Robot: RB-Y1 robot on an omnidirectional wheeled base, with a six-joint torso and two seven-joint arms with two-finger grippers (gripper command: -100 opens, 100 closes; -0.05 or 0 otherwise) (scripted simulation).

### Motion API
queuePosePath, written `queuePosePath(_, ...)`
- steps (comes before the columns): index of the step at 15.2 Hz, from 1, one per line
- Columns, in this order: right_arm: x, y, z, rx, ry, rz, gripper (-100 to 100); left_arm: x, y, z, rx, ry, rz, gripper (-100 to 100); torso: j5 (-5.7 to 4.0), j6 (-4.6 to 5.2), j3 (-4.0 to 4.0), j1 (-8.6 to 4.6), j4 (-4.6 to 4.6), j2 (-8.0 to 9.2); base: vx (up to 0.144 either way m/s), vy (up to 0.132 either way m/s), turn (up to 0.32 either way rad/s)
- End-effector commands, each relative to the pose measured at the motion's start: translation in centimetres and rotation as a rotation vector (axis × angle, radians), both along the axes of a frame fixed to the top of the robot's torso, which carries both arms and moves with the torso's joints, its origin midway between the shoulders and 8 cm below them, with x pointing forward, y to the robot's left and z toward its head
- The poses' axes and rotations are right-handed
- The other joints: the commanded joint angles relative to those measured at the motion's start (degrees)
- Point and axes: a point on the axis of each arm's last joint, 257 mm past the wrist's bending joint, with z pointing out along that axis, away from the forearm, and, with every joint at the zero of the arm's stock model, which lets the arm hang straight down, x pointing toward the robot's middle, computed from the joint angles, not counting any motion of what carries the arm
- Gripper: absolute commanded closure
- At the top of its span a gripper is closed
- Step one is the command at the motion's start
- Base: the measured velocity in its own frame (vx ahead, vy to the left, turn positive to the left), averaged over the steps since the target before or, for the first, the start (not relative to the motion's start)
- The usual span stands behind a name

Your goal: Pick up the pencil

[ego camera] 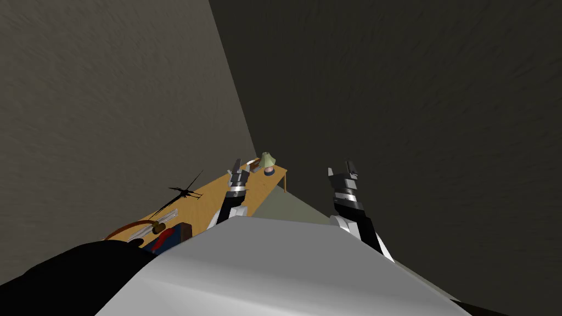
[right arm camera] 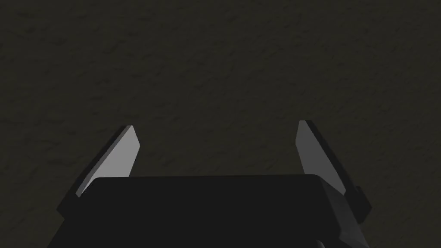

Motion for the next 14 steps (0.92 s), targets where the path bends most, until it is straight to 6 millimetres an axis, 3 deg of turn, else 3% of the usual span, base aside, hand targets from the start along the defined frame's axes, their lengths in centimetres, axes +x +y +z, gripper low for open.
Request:
queuePosePath(1, 0.0, 0.0, 0.0, 0.0, 0.0, 0.0, 0, 0.7, 0.2, -1.4, 0.036, 0.048, -0.006, -100, 0.0, 0.0, 0.0, 0.0, 0.0, 0.0, 0.014, -0.005, -0.033)
queuePosePath(2, 0.0, 0.0, 0.0, 0.0, 0.0, 0.0, 0, 0.7, 0.2, -1.4, 0.036, 0.048, -0.006, -100, 0.0, 0.01, -0.02, 0.0, -0.01, -0.03, 0.025, -0.007, -0.039)
queuePosePath(5, 0.0, 0.0, 0.0, 0.0, 0.0, 0.0, 0, 2.0, 1.2, -4.8, 0.084, 0.155, 0.004, -100, 0.0, 0.01, -0.09, -0.01, -0.04, -0.17, 0.049, -0.014, -0.063)
queuePosePath(6, 0.0, 0.0, 0.0, 0.0, 0.0, 0.0, 0, 2.0, 1.2, -4.8, 0.084, 0.155, 0.004, -100, -0.01, 0.01, -0.12, -0.04, -0.05, -0.21, 0.055, -0.02, -0.038)
queuePosePath(8, 0.0, 0.0, 0.0, 0.0, 0.0, 0.0, 0, 3.0, 2.4, -8.0, 0.117, 0.254, 0.021, -100, -0.01, 0.01, -0.15, -0.04, -0.06, -0.25, 0.063, -0.018, -0.065)
queuePosePath(9, 0.0, 0.0, 0.0, 0.0, 0.0, 0.0, 0, 3.0, 2.4, -8.0, 0.117, 0.254, 0.021, -100, 0.0, 0.02, -0.17, -0.04, -0.07, -0.3, 0.068, -0.023, -0.063)
queuePosePath(10, 0.0, 0.0, 0.0, 0.0, 0.0, 0.0, 0, 3.5, 3.2, -9.9, 0.135, 0.311, 0.033, -100, -0.01, 0.0, -0.17, -0.06, -0.07, -0.3, 0.067, -0.02, -0.057)
queuePosePath(11, 0.0, 0.0, 0.0, 0.0, 0.0, 0.0, 0, 3.5, 3.2, -9.9, 0.135, 0.311, 0.033, -100, -0.01, 0.01, -0.18, -0.06, -0.07, -0.31, 0.057, -0.015, -0.042)
queuePosePath(12, 0.0, 0.0, 0.0, 0.0, 0.0, 0.0, 0, 3.9, 4.1, -11.9, 0.152, 0.373, 0.045, -100, -0.01, 0.01, -0.17, -0.05, -0.07, -0.29, 0.057, -0.015, -0.056)
queuePosePath(13, 0.0, 0.0, 0.0, 0.0, 0.0, 0.0, 0, 3.9, 4.1, -11.9, 0.152, 0.373, 0.045, -100, 0.0, 0.0, -0.16, -0.05, -0.07, -0.27, 0.052, -0.014, -0.053)
queuePosePath(14, 0.0, 0.0, 0.0, 0.0, 0.0, 0.0, 0, 4.2, 5.1, -13.8, 0.171, 0.426, 0.057, -100, -0.01, 0.01, -0.15, -0.04, -0.06, -0.26, 0.06, -0.016, -0.075)
